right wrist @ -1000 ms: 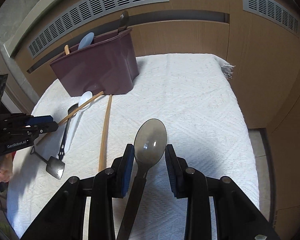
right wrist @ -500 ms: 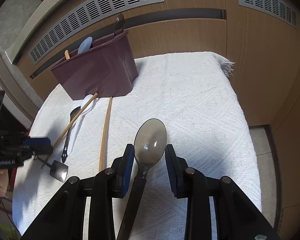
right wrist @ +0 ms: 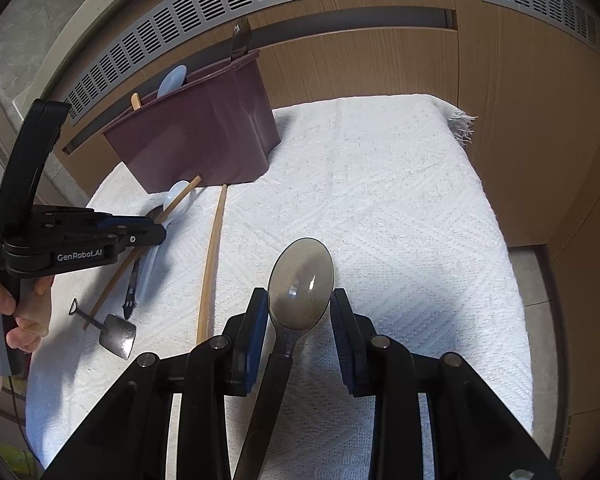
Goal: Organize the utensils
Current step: 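Grasp a wooden chopstick with the left tool while the right tool holds the grey spoon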
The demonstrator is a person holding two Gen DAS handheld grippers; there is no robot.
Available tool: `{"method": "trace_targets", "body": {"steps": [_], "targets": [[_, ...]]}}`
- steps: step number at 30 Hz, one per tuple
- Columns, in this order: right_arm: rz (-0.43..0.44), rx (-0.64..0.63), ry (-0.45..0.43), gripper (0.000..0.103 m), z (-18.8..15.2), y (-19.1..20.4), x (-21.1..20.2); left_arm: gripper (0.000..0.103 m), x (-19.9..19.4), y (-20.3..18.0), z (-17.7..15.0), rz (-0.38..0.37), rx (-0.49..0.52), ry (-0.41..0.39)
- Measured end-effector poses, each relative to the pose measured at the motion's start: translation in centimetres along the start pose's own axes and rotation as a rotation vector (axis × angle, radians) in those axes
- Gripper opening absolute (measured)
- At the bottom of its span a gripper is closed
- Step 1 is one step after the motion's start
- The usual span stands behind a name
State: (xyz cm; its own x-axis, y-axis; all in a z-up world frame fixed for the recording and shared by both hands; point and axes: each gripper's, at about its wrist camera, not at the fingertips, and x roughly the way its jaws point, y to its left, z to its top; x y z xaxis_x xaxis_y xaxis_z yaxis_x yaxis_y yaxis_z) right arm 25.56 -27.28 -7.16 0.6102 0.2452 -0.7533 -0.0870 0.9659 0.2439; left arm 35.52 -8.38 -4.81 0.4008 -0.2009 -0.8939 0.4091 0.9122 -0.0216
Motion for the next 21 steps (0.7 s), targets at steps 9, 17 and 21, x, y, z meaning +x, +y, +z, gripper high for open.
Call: {"method": "trace_targets", "body": {"steps": [9, 17, 21], "targets": [[-0.020, -0.030, -0.023, 0.029, 0.1, 1.2, -0.5, 0.008, -6.7, 3.9, -5.4, -0.054, -0.203, -0.259], [-0.040, -0.114, -0.107, 0.029, 0.8, 4.4, -3.4, 0.006, -12.4, 5.2, -7.5, -0.082, -0.279, -0.409], [-0.051, -0.156, -0.192, 0.028, 2.0, 5.9, -6.5, 0.005, -16.5, 5.4, -6.9, -0.117, -0.283, -0.514]]}}
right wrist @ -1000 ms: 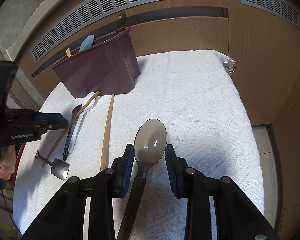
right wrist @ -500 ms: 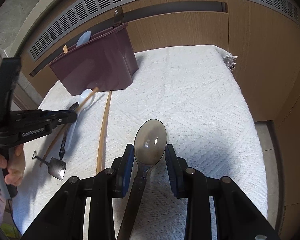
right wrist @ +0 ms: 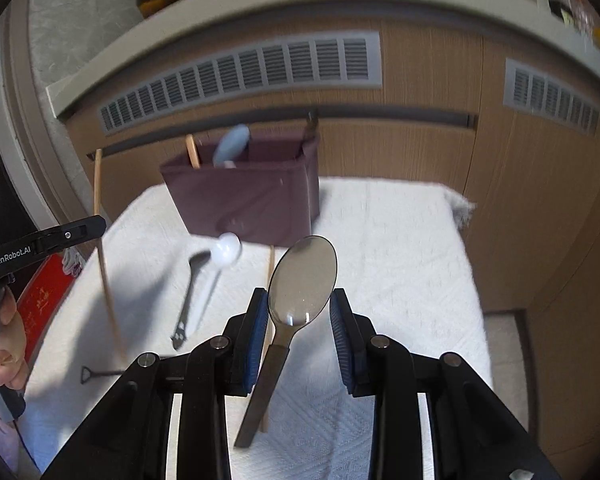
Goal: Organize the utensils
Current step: 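Grasp a wooden chopstick with the left tool while the right tool holds the grey spoon, then raise the chopstick and the grey spoon above the maroon holder with both tools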
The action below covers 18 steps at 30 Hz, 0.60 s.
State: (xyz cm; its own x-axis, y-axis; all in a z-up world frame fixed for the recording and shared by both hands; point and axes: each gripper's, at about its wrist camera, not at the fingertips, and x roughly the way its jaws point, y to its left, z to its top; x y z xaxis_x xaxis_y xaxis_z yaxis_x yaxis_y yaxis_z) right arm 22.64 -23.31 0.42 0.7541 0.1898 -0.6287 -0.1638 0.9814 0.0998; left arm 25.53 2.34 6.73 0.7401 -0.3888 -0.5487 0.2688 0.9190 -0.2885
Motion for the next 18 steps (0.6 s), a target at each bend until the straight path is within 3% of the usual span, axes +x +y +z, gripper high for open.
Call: {"method": "trace_targets", "body": {"steps": [1, 2, 6, 9, 16, 18], "targets": [[-0.001, -0.016, -0.022, 0.000, 0.8, 0.4, -0.8, 0.005, -0.8, -0.6, 1.1, -0.012, 0.003, -0.038], [0.005, -0.035, -0.037, 0.006, 1.9, 0.8, -1.6, 0.005, -1.6, -1.1, 2.3, -0.022, 0.013, -0.074], [-0.040, -0.123, -0.146, 0.006, 6.6, 2.0, -4.5, 0.005, -4.8, -2.8, 6.2, -0.024, 0.067, -0.202], [-0.018, -0.135, -0.173, 0.006, 8.5, 1.8, -5.4, 0.005, -5.4, -2.7, 6.9, -0.039, 0.061, -0.212], [-0.040, -0.097, -0.045, 0.007, 6.9, -1.4, -1.7, 0.005, -4.7, -0.5, 4.0, -0.014, 0.029, -0.166], [-0.071, -0.037, 0.016, 0.023, 6.1, -2.9, 0.4, 0.005, -4.0, 0.3, 2.8, 0.007, 0.017, -0.153]]}}
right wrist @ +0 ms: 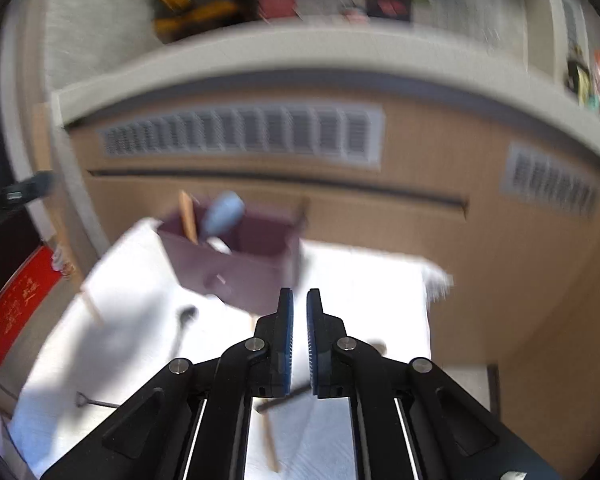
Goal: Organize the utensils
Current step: 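Raise the chopstick and the grey spoon above the maroon holder with both tools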
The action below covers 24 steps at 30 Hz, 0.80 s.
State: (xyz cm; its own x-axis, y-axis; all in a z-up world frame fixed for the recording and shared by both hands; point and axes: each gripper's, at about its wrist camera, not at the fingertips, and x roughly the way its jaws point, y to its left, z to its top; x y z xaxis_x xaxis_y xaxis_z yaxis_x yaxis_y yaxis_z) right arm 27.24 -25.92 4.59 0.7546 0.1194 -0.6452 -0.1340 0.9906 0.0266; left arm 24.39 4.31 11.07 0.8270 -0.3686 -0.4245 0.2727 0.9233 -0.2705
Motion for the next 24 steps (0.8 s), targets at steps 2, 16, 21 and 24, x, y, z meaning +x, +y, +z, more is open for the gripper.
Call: {"method": "trace_targets", "body": {"steps": [2, 16, 21, 24], "targets": [[-0.042, 0.083, 0.049, 0.057, -1.2, -1.6, 2.4, 0.005, 0.7, 0.7, -1.0, 0.008, -0.017, 0.018], [-0.275, 0.243, 0.274, 0.032, -3.3, -2.0, 13.5, 0.005, 2.4, 3.6, -4.1, 0.039, -0.044, 0.062], [-0.218, 0.158, 0.218, 0.010, -3.3, -1.0, 11.2, 0.005, 2.5, 3.9, -4.4, 0.033, -0.060, 0.071], [-0.161, 0.116, 0.157, 0.009, -3.1, -0.4, 8.5, 0.005, 2.2, 3.7, -4.6, 0.025, -0.069, 0.076]]}}
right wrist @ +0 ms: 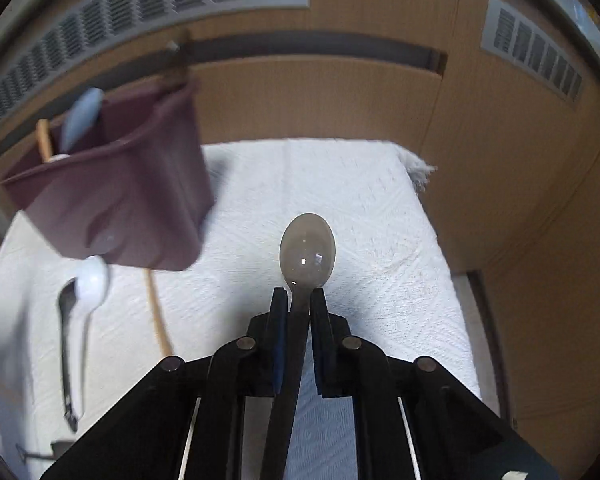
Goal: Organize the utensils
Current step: 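Raise the chopstick and the grey spoon above the maroon holder with both tools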
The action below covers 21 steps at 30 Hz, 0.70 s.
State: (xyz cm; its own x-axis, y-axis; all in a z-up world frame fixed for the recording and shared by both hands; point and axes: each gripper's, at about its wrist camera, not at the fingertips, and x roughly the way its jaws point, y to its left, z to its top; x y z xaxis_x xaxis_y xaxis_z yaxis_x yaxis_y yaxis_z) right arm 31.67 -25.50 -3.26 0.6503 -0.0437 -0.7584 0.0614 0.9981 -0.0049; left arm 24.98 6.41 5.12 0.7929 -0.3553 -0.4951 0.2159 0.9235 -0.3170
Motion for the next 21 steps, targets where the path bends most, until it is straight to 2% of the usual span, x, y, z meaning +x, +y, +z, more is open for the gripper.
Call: {"method": "trace_targets", "body": {"steps": [1, 3, 5, 9, 12, 13, 14, 16, 17, 21], "targets": [[0.031, -0.006, -0.016, 0.009, -0.1, -0.1, -1.0, 0.005, -0.1, -0.1, 0.0, -0.001, 0.000, 0.000], [0.092, 0.000, -0.031, 0.001, -0.2, -0.4, -2.6, 0.005, -0.5, -0.4, 0.0, -0.001, 0.005, -0.004], [0.132, -0.002, -0.042, 0.001, -0.5, -0.7, -4.0, 0.005, -0.8, -0.8, 0.0, 0.001, 0.013, -0.009], [0.124, -0.037, -0.080, 0.001, -0.8, -0.8, -5.8, 0.005, -1.2, -1.2, 0.0, 0.001, 0.016, -0.005], [0.125, -0.046, -0.070, 0.003, -0.6, -1.3, -5.3, 0.005, -1.3, -1.4, -0.2, 0.003, 0.017, 0.001], [0.127, -0.036, -0.060, 0.011, -0.4, -1.6, -4.7, 0.005, -1.3, -1.4, -0.2, 0.005, 0.018, 0.001], [0.116, -0.037, -0.046, 0.026, -0.2, -1.9, -3.8, 0.005, -1.3, -1.3, -0.2, 0.006, 0.019, 0.000], [0.069, -0.024, -0.036, 0.044, 0.2, -2.1, -1.9, 0.005, -1.3, -1.3, -0.2, 0.009, 0.021, -0.003], [0.055, -0.021, -0.024, 0.048, 0.5, -1.9, -0.9, 0.005, -1.2, -1.3, -0.3, 0.012, 0.023, -0.002], [0.041, 0.017, 0.055, 0.048, 1.6, -1.0, 3.3, 0.005, -0.9, -0.9, -0.5, 0.021, 0.032, 0.009]]}}
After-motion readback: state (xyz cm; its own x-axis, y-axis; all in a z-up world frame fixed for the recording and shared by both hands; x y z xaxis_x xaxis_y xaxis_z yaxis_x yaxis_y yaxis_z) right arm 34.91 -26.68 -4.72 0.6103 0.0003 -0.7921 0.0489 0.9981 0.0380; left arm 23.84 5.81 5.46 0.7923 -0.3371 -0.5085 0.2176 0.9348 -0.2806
